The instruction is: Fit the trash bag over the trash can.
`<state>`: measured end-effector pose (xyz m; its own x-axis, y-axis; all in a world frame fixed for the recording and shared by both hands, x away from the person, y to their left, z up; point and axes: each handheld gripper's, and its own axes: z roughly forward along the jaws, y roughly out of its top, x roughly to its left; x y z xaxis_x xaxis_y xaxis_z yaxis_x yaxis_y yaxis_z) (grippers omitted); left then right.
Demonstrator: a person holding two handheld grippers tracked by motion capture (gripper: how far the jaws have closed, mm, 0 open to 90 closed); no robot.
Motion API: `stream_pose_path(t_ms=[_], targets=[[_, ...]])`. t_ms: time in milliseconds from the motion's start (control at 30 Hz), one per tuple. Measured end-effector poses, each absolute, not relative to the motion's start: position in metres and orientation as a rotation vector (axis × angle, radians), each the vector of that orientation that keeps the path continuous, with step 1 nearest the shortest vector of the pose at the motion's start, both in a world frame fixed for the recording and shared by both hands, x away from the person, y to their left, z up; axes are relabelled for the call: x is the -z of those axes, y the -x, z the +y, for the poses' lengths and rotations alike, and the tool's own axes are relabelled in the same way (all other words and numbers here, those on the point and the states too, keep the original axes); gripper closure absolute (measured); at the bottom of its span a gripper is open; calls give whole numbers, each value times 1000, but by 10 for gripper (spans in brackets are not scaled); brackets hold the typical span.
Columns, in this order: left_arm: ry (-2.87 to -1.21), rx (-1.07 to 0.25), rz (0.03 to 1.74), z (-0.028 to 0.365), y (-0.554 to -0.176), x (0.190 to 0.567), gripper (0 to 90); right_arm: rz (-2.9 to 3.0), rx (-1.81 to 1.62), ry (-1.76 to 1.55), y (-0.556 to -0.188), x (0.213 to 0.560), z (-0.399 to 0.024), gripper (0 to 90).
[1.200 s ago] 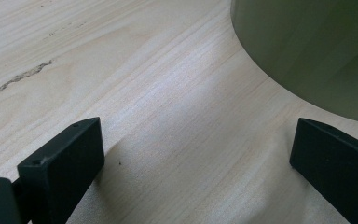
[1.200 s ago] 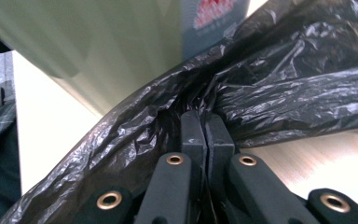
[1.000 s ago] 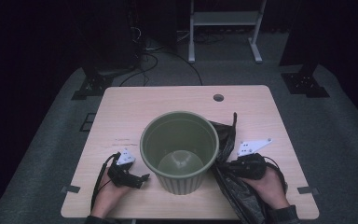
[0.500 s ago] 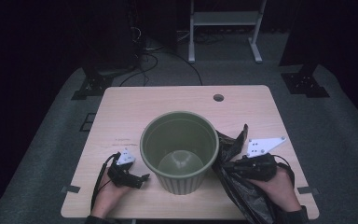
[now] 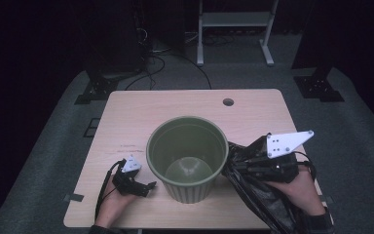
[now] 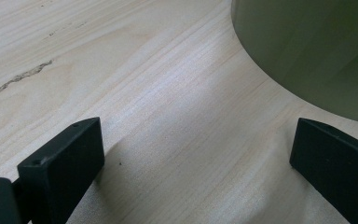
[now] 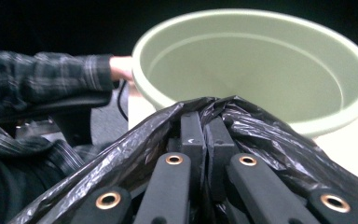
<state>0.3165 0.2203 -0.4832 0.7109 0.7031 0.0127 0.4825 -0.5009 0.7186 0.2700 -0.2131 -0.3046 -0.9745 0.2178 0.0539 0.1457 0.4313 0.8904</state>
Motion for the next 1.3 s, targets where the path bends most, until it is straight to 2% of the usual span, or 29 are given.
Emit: stream_pose_path(t_ms=[300,900,1300], targets=[[-2196,-398,897,220,-317,483,16,2604,-1671,-213,-290,272,-181,889],[-2197,-398,897,220,-317,483,15,2598,-1723,-71,-316,234,-119,889],[-2195,-399,898,220,-316,484,15,2623,-1862,43,-345,216,-57,890]])
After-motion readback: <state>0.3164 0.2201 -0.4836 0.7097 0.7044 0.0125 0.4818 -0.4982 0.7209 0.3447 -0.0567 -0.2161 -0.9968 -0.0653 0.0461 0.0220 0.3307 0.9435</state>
